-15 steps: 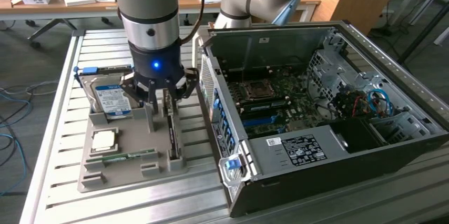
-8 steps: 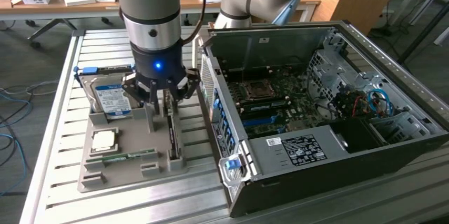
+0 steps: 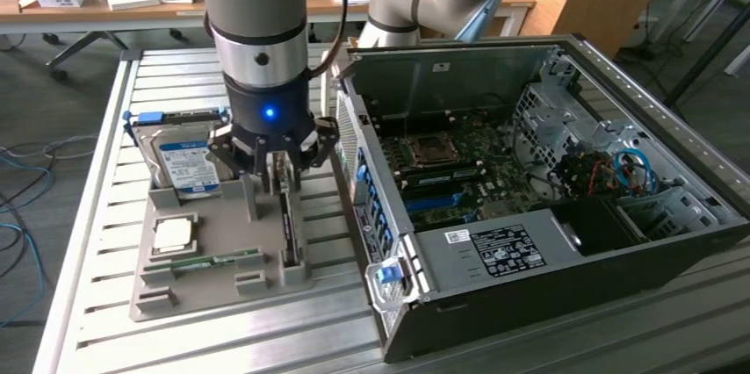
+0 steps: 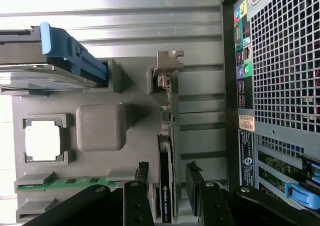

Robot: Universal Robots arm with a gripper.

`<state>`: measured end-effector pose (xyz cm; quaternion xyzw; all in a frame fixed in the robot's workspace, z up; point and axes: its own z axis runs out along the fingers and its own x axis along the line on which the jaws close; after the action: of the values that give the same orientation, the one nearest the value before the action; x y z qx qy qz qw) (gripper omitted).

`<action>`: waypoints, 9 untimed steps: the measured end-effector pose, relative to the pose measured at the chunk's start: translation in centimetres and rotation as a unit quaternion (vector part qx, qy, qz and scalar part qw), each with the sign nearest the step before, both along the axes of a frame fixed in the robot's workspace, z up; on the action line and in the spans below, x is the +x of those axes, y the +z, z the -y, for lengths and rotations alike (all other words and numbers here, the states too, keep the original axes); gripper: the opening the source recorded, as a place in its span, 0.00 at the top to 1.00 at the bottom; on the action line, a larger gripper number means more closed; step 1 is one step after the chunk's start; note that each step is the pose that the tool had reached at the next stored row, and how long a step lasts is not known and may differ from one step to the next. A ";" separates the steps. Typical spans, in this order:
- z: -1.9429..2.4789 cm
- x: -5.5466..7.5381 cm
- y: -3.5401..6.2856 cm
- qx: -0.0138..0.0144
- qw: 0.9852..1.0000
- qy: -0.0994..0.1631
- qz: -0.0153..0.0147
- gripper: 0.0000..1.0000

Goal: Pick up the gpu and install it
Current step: 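Pick up the gpu and move the gpu toward the slot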

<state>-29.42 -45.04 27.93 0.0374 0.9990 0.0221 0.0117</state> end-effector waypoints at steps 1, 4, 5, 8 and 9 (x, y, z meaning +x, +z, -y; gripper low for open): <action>0.01 0.0 -0.13 0.000 1.000 0.000 0.000 0.57; 0.07 0.0 -0.54 0.000 1.000 0.000 0.000 0.57; 0.09 0.0 -0.68 0.000 1.000 0.000 0.000 0.57; 0.13 0.0 -1.08 0.000 1.000 0.000 0.000 0.57; 0.14 0.0 -1.20 0.000 1.000 0.000 0.000 0.57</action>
<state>-29.42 -45.18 26.72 0.0374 0.9990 0.0221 0.0117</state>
